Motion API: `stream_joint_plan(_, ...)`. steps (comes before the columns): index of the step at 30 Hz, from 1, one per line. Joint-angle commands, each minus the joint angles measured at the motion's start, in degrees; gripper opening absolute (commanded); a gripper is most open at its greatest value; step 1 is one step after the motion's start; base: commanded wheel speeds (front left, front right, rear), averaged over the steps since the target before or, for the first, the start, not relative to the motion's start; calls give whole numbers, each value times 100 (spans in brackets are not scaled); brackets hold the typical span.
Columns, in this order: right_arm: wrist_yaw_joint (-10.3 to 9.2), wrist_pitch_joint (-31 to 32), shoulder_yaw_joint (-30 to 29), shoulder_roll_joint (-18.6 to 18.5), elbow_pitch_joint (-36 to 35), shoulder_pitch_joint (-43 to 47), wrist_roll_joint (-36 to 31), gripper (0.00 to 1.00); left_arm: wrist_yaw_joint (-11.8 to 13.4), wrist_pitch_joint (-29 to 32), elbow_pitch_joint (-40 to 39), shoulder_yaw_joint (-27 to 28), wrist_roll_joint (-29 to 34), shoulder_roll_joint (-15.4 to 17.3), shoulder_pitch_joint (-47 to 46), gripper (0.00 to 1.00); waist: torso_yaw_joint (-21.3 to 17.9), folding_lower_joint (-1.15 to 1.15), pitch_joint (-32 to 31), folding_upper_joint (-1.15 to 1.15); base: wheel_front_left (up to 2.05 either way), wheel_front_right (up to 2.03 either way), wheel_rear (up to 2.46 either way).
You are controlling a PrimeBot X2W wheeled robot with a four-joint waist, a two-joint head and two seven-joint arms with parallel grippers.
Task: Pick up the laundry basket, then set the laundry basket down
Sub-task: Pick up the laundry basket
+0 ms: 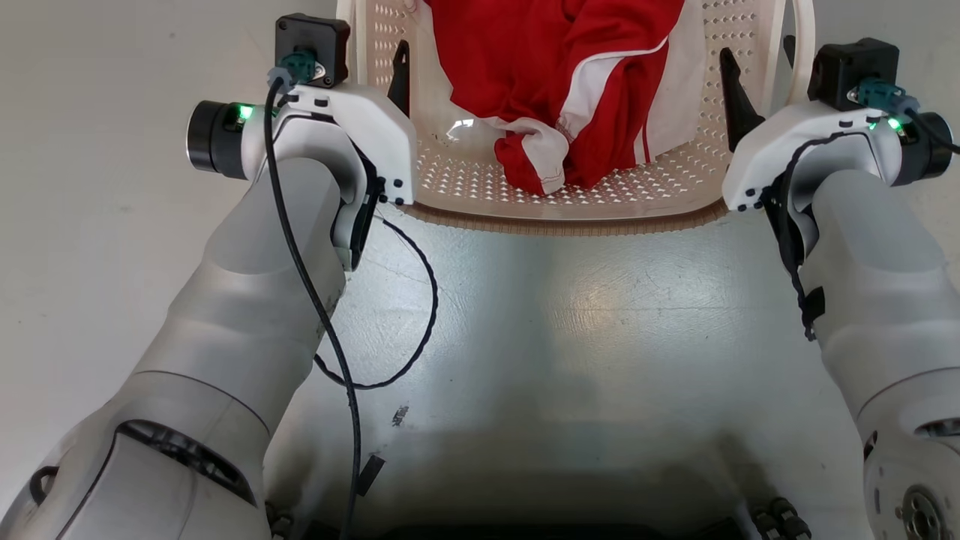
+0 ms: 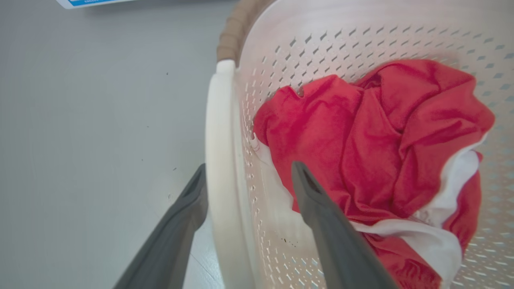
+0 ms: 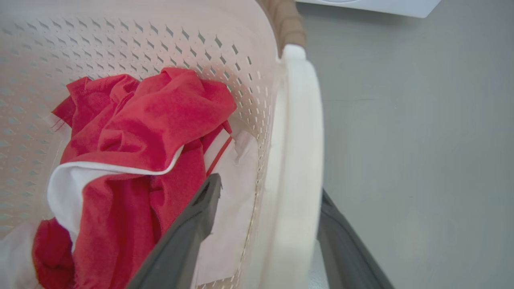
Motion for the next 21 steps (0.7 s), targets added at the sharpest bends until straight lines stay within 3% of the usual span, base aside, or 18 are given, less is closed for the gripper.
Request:
stream_joint_plan(1, 35, -77, 101, 134, 14, 84, 53, 100, 15, 17, -20, 5, -43, 130, -43, 100, -4, 0, 0, 0, 0, 0, 0)
stream_joint_plan(20, 35, -58, 493, 134, 323, -85, 456, 100, 72, 114, 215, -582, -597, 130, -218, 100, -23, 0, -66, 0, 0, 0, 0)
stream_joint_plan(21, 35, -58, 495, 134, 328, -83, 461, 92, 76, 106, 222, -610, -614, 130, -225, 100, -28, 0, -69, 0, 0, 0, 0)
